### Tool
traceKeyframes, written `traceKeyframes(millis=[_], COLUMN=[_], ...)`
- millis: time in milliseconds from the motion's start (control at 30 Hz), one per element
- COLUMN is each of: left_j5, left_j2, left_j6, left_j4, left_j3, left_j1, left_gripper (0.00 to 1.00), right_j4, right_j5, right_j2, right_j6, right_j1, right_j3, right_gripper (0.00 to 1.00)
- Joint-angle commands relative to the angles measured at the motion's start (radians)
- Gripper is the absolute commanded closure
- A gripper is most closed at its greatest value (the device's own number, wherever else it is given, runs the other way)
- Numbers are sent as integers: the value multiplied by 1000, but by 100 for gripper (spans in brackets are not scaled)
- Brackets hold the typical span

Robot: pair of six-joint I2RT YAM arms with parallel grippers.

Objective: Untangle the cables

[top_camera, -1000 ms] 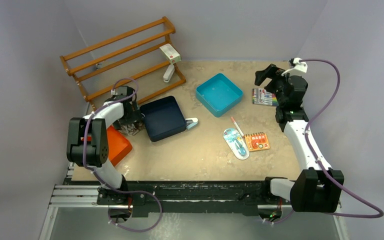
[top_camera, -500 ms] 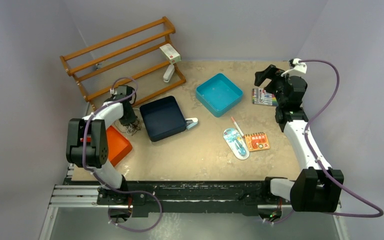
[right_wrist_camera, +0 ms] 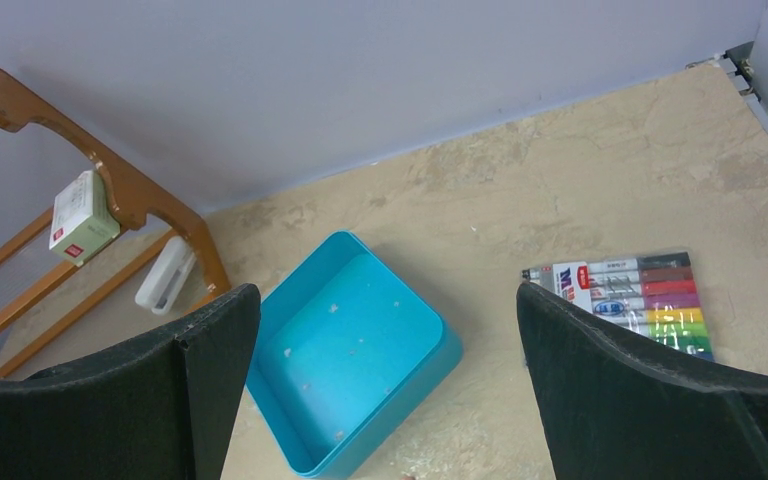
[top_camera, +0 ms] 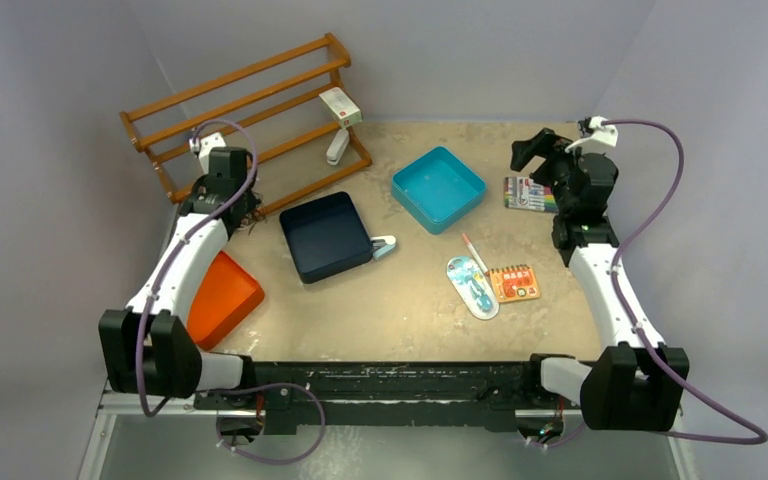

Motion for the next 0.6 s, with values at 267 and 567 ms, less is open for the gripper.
traceKeyframes(millis=[267,567], left_j5=[-157,137], left_j2=[-36,8], left_j6=[35,141], left_j4=[-38,119], left_j3=[233,184], left_j1=[-469,-742], left_gripper=[100,100], right_j4=[32,25], right_j5=[-34,-23], right_j2=[-68,-110], right_j6=[5,16], right_j1=[-5,-6], right_j3=[-3,-27], right_gripper=[0,1])
